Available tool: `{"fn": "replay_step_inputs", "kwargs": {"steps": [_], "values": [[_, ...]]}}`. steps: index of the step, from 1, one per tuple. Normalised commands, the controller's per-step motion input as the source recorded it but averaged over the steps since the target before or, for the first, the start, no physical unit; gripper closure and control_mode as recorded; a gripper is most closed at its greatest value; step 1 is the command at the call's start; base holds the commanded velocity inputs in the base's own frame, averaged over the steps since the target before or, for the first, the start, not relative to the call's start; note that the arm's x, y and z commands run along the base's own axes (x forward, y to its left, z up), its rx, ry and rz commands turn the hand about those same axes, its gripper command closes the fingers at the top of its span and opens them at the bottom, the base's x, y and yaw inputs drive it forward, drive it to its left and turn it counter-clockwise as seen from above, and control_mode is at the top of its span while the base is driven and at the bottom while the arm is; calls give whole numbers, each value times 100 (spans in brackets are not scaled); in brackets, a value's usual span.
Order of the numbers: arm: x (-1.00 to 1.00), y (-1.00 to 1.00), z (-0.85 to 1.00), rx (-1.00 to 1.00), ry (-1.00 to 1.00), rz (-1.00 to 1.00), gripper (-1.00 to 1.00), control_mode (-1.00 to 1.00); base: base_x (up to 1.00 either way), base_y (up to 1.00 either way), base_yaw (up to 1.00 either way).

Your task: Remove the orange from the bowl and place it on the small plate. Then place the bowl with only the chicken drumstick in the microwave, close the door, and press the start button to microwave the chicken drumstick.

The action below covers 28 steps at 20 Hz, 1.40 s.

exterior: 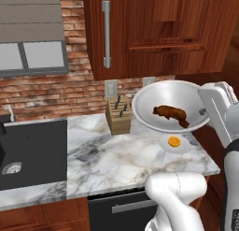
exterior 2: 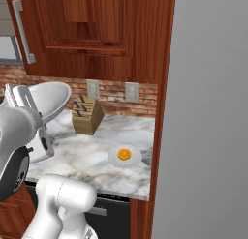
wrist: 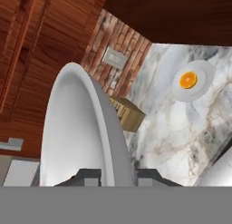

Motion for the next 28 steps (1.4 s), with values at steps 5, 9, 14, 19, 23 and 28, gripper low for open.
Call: {"fn": "replay_step_inputs", "kwargs": {"steps": [5, 9, 14, 19, 23, 28], "values": [[0, -1, -13, 0, 4, -6, 100, -100, 0, 0, 0], [0, 0, -30, 3, 11, 0, 100, -100, 0, 0, 0], [-3, 6, -11, 0, 1, 0, 100, 100, -33, 27, 0], [0, 0, 0, 0, 0, 0, 100, 100, -87, 69, -2], [0, 0, 0, 0, 0, 0, 100, 100, -100, 38, -12], [0, 0, 0, 0, 0, 0, 100, 100, -100, 9, -15]]}}
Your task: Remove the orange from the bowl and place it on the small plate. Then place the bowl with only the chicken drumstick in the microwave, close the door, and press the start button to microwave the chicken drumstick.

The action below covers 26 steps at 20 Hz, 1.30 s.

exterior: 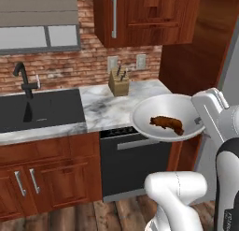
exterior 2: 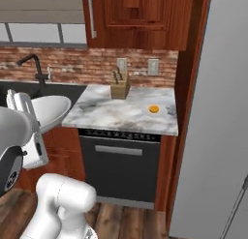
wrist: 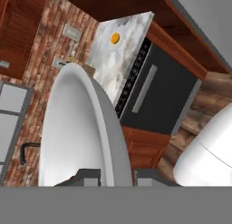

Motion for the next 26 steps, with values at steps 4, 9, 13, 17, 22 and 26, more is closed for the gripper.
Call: {"fn": "replay_step_inputs", "kwargs": {"steps": [4, 9, 13, 17, 22, 26], "values": [[0, 0, 0, 0, 0, 0, 100, 100, -100, -6, -24], [0, 0, 0, 0, 0, 0, 100, 100, -96, -34, -29], [0, 0, 0, 0, 0, 0, 100, 100, -43, -72, -21], [0, 0, 0, 0, 0, 0, 100, 100, -9, -93, -14], [0, 0, 0, 0, 0, 0, 100, 100, 0, -95, -11], [0, 0, 0, 0, 0, 0, 100, 100, 0, -100, -9]]}}
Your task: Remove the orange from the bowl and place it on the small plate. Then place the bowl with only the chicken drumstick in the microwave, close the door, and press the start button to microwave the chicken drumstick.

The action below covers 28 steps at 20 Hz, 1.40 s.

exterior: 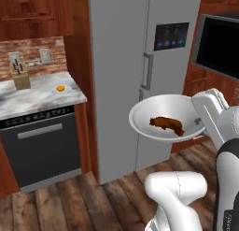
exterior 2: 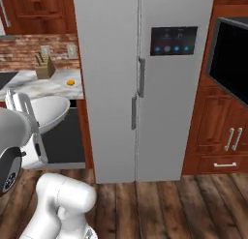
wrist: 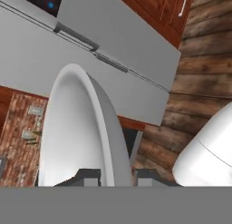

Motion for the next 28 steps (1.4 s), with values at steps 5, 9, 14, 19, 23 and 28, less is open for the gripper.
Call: {"fn": "replay_step_inputs", "kwargs": {"steps": [5, 9, 14, 19, 23, 28], "values": [[0, 0, 0, 0, 0, 0, 100, 100, 0, -100, -12], [0, 0, 0, 0, 0, 0, 100, 100, 0, -100, -11], [0, 0, 0, 0, 0, 0, 100, 100, 0, -100, -10], [0, 0, 0, 0, 0, 0, 100, 100, 0, -100, -8], [0, 0, 0, 0, 0, 0, 100, 100, 0, -100, -4], [0, 0, 0, 0, 0, 0, 100, 100, 0, -98, 0]]}}
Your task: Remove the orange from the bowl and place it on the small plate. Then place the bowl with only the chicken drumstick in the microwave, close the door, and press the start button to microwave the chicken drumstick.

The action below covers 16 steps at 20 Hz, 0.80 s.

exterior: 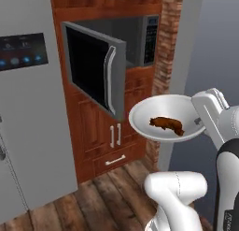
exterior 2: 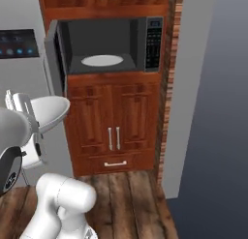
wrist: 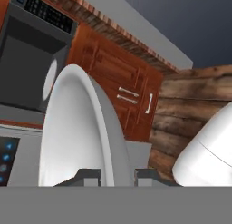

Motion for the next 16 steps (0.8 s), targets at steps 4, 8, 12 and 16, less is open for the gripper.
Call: {"fn": "replay_step_inputs", "kwargs": {"steps": [4, 8, 12, 16], "values": [[0, 0, 0, 0, 0, 0, 100, 100, 0, -93, 0], [0, 0, 0, 0, 0, 0, 100, 100, 28, -65, 0], [0, 0, 0, 0, 0, 0, 100, 100, 77, -33, 5], [0, 0, 0, 0, 0, 0, 100, 100, 67, -23, 15]]}}
